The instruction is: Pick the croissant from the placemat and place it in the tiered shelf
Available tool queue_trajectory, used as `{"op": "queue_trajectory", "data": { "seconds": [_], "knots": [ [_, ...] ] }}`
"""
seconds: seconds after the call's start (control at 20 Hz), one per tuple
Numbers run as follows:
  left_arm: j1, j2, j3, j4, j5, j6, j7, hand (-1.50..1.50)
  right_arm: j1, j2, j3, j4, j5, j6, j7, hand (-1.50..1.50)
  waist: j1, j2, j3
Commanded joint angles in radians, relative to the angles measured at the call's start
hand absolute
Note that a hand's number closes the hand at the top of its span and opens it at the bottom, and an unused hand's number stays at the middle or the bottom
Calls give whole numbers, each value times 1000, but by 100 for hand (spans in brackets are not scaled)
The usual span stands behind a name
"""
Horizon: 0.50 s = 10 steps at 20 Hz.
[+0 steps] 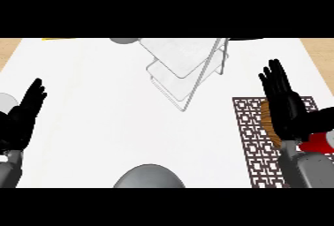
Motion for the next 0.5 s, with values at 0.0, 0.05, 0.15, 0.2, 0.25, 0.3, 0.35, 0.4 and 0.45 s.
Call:
{"op": "queue_trajectory", "data": {
  "seconds": [0.0,0.05,0.15,0.2,0.25,0.3,0.35,0.4,0.45],
  "knots": [
    [24,-50,-44,-39,-39,20,17,0,45,-93,-87,-10,24,-25,58,-150,12,-10,-5],
    [61,-41,-62,-29,-28,-19,-1,0,78,-115,-105,51,83,-88,41,-150,9,-10,-5],
    [62,-59,-88,-5,-30,-24,9,0,156,-269,-202,108,116,-87,80,-150,-43,-6,-7],
    [81,-76,-113,-21,-30,-31,19,0,182,-313,-235,122,155,-128,91,-150,-52,-10,-8],
    [102,-79,-126,-27,-30,-38,19,0,232,-368,-275,174,187,-144,86,-150,-68,-8,-8],
    [81,-81,-112,-13,-18,-40,19,0,308,-442,-190,273,327,-156,156,-150,-88,38,-26],
    [107,-104,-143,-19,-22,-52,12,0,314,-430,-253,303,313,-221,174,150,-60,12,-12],
    [103,-121,-175,-22,-21,-73,37,0,280,-389,-330,308,230,-248,184,150,-33,-2,-6],
    [110,-158,-214,-10,-59,-55,15,0,262,-307,-365,316,147,-243,134,150,-12,-6,-3]
  ]
}}
